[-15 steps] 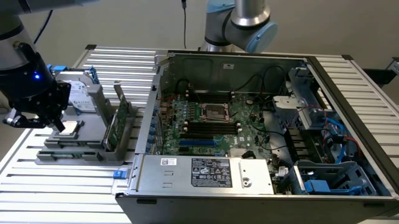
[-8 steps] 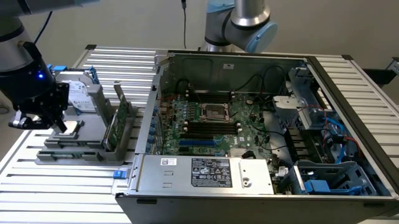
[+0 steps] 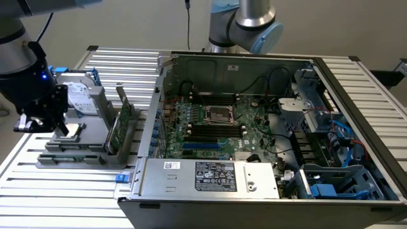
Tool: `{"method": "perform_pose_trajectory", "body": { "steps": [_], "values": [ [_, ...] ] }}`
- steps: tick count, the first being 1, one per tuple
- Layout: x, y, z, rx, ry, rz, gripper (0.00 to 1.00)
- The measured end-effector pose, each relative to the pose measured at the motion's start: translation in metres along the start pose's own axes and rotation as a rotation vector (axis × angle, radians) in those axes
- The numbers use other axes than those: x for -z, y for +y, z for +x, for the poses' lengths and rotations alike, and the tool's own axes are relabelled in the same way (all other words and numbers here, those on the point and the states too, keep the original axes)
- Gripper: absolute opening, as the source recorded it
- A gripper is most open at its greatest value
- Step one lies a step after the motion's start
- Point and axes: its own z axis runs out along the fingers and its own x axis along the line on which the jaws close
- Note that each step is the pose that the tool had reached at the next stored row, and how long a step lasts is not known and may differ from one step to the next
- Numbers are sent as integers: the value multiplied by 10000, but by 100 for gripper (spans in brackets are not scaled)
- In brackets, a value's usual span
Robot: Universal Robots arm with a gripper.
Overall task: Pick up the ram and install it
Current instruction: 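Pick up the ram and move it above insertion slot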
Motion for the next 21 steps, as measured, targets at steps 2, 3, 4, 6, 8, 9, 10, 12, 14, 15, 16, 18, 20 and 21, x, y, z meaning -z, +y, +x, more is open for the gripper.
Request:
{"method": "perform_pose_trajectory", "body": {
  "steps": [2,3,4,6,8,9,10,12,14,15,16,18,20,21],
  "values": [
    [-4,0,0,364,7,6,11],
    [-5,0,0,544,12,8,11],
    [-6,0,0,697,17,10,11],
    [-8,12,-1,857,26,17,12],
    [-6,17,3,970,31,16,24],
    [-6,18,3,1000,31,17,30],
    [-7,19,4,1020,31,17,30],
    [-19,23,4,1049,31,18,36],
    [-54,30,4,1082,33,18,42],
    [-73,32,4,1099,34,19,42],
    [-90,35,4,1116,35,18,42],
    [-127,40,4,1152,39,19,42],
    [-163,44,4,1185,41,19,42],
    [-181,45,4,1201,44,18,42]
  ]
}}
